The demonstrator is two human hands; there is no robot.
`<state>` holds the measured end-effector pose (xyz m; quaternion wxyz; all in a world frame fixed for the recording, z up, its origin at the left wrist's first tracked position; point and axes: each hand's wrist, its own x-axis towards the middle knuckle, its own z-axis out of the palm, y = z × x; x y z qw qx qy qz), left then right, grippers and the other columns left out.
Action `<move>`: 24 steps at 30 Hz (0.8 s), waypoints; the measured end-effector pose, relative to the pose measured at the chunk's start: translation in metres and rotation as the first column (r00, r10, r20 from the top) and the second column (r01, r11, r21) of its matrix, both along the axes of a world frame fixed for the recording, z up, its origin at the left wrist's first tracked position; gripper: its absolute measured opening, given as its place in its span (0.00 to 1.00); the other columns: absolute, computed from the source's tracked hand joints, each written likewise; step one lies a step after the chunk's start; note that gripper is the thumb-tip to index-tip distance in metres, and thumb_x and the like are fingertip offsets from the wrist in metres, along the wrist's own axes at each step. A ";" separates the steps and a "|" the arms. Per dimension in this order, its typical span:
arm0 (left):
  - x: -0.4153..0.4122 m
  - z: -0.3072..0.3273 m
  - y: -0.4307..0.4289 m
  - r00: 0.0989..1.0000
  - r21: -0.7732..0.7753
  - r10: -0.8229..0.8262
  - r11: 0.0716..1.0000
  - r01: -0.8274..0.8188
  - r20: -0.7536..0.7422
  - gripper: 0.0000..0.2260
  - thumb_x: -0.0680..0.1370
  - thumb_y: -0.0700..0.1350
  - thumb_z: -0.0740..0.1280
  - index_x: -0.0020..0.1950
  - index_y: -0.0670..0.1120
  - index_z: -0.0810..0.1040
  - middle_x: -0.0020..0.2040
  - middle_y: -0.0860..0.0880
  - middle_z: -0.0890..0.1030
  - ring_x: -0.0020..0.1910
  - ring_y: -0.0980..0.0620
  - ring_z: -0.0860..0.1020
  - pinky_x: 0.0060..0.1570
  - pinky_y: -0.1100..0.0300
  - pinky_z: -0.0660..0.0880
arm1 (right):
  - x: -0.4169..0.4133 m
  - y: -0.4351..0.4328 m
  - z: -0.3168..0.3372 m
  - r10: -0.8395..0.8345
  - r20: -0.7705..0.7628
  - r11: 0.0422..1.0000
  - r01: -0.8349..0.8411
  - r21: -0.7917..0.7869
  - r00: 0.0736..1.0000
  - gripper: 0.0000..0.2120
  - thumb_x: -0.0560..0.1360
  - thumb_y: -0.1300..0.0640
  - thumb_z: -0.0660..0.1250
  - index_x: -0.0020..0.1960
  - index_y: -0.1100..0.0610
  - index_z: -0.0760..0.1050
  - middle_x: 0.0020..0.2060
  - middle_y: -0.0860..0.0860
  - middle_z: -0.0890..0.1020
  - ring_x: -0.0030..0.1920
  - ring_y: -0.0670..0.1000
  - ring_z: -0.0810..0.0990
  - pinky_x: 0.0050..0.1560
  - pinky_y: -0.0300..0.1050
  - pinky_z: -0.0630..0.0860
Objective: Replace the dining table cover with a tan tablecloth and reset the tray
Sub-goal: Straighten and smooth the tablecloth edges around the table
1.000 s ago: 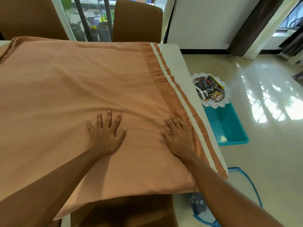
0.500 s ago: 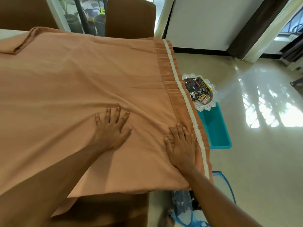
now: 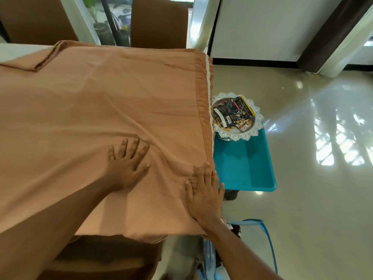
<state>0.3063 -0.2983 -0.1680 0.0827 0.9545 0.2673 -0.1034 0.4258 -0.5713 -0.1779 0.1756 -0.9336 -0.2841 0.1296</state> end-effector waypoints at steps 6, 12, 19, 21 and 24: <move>0.010 0.011 -0.007 0.996 0.017 0.044 0.999 -0.045 0.071 0.30 0.76 0.71 0.47 0.77 0.63 0.56 0.80 0.52 0.54 0.78 0.43 0.52 0.71 0.34 0.50 | 0.004 0.003 0.005 0.008 -0.004 1.000 -0.008 0.011 1.000 0.32 0.80 0.34 0.45 0.81 0.46 0.50 0.82 0.49 0.50 0.81 0.55 0.51 0.78 0.65 0.51; 0.057 0.019 0.000 0.910 0.117 0.107 0.979 -0.166 0.401 0.17 0.77 0.61 0.56 0.57 0.53 0.74 0.59 0.51 0.76 0.59 0.47 0.71 0.55 0.47 0.64 | 0.061 0.058 0.029 0.096 0.101 0.983 -0.110 0.148 0.990 0.22 0.80 0.41 0.54 0.71 0.47 0.67 0.76 0.50 0.65 0.76 0.54 0.61 0.75 0.59 0.58; 0.170 0.023 0.087 0.914 0.071 0.161 0.977 -0.201 0.373 0.24 0.76 0.63 0.54 0.66 0.54 0.74 0.69 0.49 0.73 0.69 0.45 0.67 0.63 0.42 0.62 | 0.178 0.213 0.042 0.275 0.096 0.940 -0.289 0.181 0.957 0.22 0.81 0.46 0.58 0.74 0.50 0.66 0.78 0.54 0.62 0.78 0.58 0.57 0.76 0.59 0.57; 0.206 0.015 0.124 0.955 0.020 0.194 0.979 -0.204 0.226 0.28 0.78 0.67 0.50 0.75 0.58 0.64 0.78 0.49 0.62 0.77 0.43 0.57 0.70 0.34 0.53 | 0.214 0.257 0.039 0.292 0.105 0.943 -0.304 0.138 0.951 0.24 0.82 0.45 0.57 0.76 0.49 0.63 0.79 0.54 0.60 0.79 0.59 0.55 0.76 0.60 0.57; 0.255 -0.004 0.172 0.969 -0.029 0.226 0.974 -0.225 0.101 0.33 0.76 0.72 0.44 0.80 0.62 0.52 0.82 0.51 0.48 0.80 0.42 0.45 0.71 0.29 0.43 | 0.263 0.312 0.021 0.303 0.074 0.952 -0.306 0.028 0.950 0.27 0.83 0.42 0.53 0.79 0.49 0.58 0.81 0.54 0.56 0.80 0.59 0.52 0.78 0.61 0.53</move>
